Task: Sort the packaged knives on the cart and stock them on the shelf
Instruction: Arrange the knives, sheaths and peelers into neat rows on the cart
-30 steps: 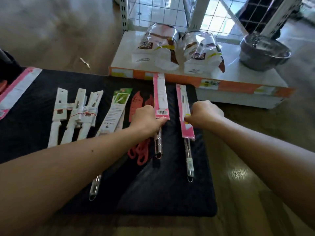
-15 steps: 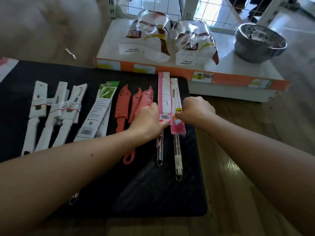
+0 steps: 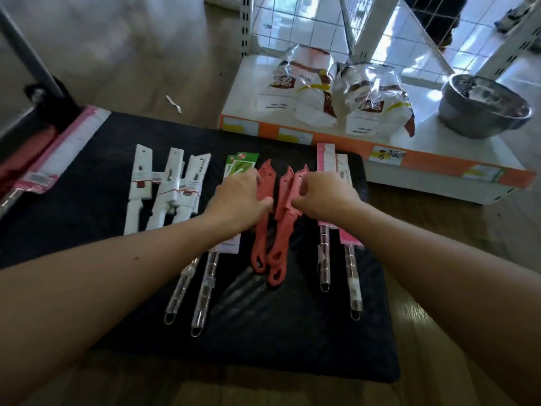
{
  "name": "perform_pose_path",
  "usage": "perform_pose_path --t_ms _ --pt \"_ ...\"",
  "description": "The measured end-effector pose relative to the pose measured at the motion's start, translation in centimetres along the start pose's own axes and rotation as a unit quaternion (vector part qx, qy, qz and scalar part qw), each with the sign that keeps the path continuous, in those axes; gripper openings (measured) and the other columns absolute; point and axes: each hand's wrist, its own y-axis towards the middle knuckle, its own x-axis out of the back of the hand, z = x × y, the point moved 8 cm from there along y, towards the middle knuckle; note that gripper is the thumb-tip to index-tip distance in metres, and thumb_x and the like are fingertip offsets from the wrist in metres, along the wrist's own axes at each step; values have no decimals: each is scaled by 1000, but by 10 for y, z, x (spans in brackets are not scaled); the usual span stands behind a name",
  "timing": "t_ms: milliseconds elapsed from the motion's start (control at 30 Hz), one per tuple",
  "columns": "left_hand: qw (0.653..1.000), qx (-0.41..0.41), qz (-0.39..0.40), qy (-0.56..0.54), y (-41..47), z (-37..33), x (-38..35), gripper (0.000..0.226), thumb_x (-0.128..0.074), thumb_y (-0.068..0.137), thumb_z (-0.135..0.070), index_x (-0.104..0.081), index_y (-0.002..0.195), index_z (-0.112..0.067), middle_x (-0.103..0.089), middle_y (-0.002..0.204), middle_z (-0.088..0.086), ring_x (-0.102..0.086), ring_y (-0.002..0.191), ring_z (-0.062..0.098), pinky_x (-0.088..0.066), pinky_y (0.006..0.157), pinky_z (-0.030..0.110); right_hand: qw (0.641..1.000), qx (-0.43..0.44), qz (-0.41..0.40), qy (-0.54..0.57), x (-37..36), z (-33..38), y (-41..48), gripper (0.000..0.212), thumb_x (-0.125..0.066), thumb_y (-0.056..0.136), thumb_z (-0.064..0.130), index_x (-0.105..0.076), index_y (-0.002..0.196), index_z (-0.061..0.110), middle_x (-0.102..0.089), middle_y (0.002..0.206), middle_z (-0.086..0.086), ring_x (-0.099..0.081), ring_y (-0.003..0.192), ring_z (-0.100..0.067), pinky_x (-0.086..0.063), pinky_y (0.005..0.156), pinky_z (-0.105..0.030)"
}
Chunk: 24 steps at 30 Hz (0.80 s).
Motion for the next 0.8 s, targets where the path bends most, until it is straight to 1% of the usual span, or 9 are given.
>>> perform_pose_path --t_ms 67,167,267,333,467,567,667,800 --pt "999 -4 -11 47 -5 20 17 38 -57 86 -36 -53 116 -12 -61 111 9 -57 103 28 -47 82 36 1000 30 1 -6 -3 29 -1 24 -58 84 33 -62 96 12 -64 94 -6 -62 88 -24 -54 76 -38" --pt "990 -6 -53 127 -15 54 47 38 -52 88 -40 -52 118 -16 -56 119 5 -55 107 27 -46 81 37 997 80 1 -6 -11 75 -3 32 -59 85 33 -58 111 14 -64 105 -7 -61 97 -23 -53 83 -39" --pt "984 24 -82 156 -27 96 73 40 -51 88 -42 -51 120 -17 -53 124 5 -51 111 27 -44 84 38 992 129 0 -13 -25 119 -4 37 -58 85 32 -55 118 15 -61 116 -6 -57 106 -24 -51 86 -38" --pt "978 40 -93 182 -35 124 87 45 -50 88 -43 -48 125 -18 -50 130 4 -46 116 28 -42 88 39 987 162 -3 -13 -33 148 -5 38 -57 87 31 -54 121 14 -58 120 -6 -55 108 -24 -49 84 -35" --pt "964 62 -108 234 -52 174 114 56 -48 89 -45 -38 137 -20 -39 145 1 -34 131 25 -32 105 40 979 206 5 6 -51 201 -6 48 -55 89 32 -46 134 19 -47 137 -3 -47 123 -23 -43 93 -35" --pt "960 103 -116 232 -65 211 132 57 -49 89 -44 -34 139 -20 -35 147 0 -30 133 25 -29 105 40 973 231 10 13 -67 235 -6 48 -54 90 32 -45 135 19 -46 137 -4 -44 125 -25 -42 96 -38" --pt "957 140 -136 215 -78 243 148 58 -51 88 -43 -36 137 -17 -37 146 0 -31 132 27 -30 104 40 968 248 2 29 -83 267 -7 48 -54 90 31 -46 134 17 -49 133 -6 -44 123 -26 -40 97 -34" --pt "954 166 -156 193 -92 275 162 63 -51 87 -44 -33 140 -14 -37 146 3 -31 132 28 -29 108 40 966 255 -2 47 -103 304 -8 50 -55 88 32 -44 136 19 -49 134 -5 -41 125 -26 -39 99 -36"
